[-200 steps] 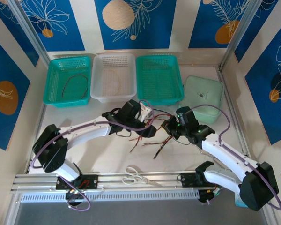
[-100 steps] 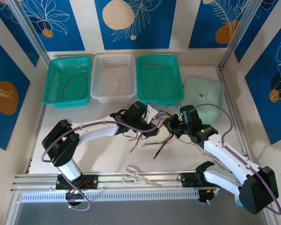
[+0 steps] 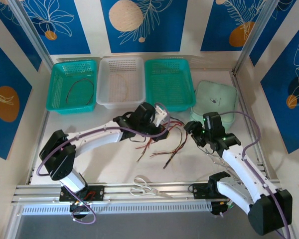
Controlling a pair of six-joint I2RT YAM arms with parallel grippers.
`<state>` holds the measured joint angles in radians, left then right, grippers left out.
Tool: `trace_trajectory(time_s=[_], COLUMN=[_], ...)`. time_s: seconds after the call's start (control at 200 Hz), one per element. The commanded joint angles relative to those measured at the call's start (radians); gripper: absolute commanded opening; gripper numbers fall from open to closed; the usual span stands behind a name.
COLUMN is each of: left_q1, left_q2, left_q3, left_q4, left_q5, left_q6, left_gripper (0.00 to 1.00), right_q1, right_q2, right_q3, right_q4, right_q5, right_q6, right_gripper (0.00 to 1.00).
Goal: Untangle the cables
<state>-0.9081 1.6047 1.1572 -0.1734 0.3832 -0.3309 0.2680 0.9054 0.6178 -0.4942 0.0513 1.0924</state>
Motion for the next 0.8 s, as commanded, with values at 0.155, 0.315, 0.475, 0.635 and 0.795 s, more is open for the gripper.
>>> trace_trajectory(time_s=[0.155, 0.315, 0.475, 0.635, 0.795], left_q1=[0.004, 0.009, 0.012, 0.013, 0.015], left_q2=[-0.038, -0.042, -0.048, -0.057, -0.070], left_q3=[0.047, 0.049, 0.056, 0.059, 0.061], left_q4=[-0.044, -0.052, -0.057, -0.065, -0.081], left_q5=[-0.012, -0.008, -0.007, -0.012, -0.019], left_q6=[0.025, 0.026, 0.026, 0.027, 0.030], left_gripper=[0.00, 0.00, 0.00, 0.00, 0.00], right_q1=[-0.053, -0.053, -0.062, -0.064, -0.063], right_q2=[0.130, 0.168, 0.234, 0.305, 0.328], right_q3=[-0.024, -0.042, -0.061, -0.054, -0.054], right_q4=[0.076, 0.157, 0.244, 0.275, 0.278], right_q5=[-0.057, -0.072, -0.118, -0.119, -0.097], right_q6=[-0.190, -0.258, -0.283, -0.304, -0.313], right_gripper=[0.57, 0.55, 0.52, 0.47, 0.29])
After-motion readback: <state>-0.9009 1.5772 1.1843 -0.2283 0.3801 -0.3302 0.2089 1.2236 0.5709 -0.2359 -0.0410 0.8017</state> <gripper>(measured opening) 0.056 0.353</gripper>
